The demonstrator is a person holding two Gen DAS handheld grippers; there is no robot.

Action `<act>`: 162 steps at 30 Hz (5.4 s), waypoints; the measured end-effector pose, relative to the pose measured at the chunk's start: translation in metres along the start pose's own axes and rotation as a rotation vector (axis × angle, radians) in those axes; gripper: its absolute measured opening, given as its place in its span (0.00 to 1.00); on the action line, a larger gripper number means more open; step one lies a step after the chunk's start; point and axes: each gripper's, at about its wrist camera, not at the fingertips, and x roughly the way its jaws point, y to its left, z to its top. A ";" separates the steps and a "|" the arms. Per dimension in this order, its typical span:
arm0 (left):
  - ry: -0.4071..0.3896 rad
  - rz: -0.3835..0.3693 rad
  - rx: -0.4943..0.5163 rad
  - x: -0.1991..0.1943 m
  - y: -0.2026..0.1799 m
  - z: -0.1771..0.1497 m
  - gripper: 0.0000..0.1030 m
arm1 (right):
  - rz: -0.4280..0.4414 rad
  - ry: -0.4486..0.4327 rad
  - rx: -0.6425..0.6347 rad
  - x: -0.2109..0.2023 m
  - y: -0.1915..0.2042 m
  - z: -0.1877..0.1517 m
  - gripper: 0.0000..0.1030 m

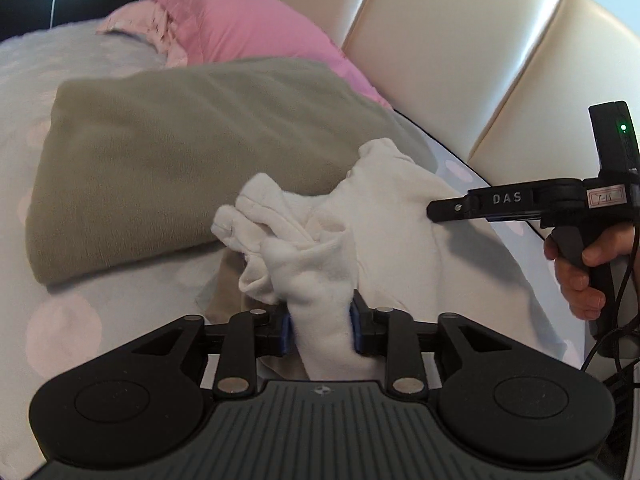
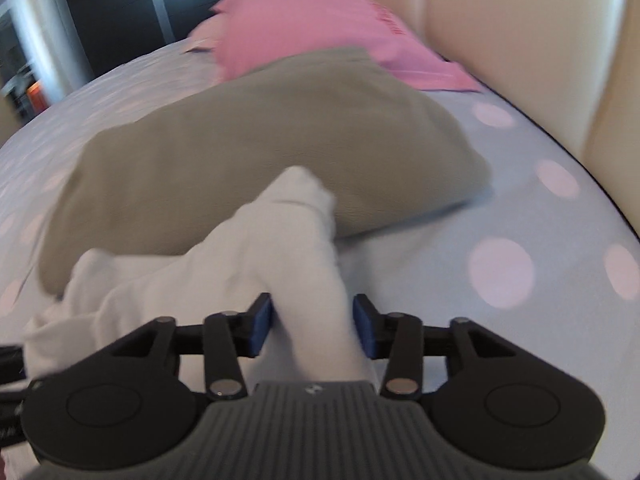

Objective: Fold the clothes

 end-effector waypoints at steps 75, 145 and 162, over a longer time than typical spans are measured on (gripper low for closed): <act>-0.061 0.069 0.132 -0.148 -0.047 -0.025 0.49 | -0.127 -0.014 0.074 -0.188 0.104 -0.114 0.46; -0.050 0.214 0.366 -0.171 -0.081 -0.101 0.63 | -0.353 -0.220 0.304 -0.231 0.160 -0.243 0.58; -0.056 0.208 0.377 -0.174 -0.083 -0.101 0.65 | -0.351 -0.225 0.293 -0.232 0.163 -0.243 0.59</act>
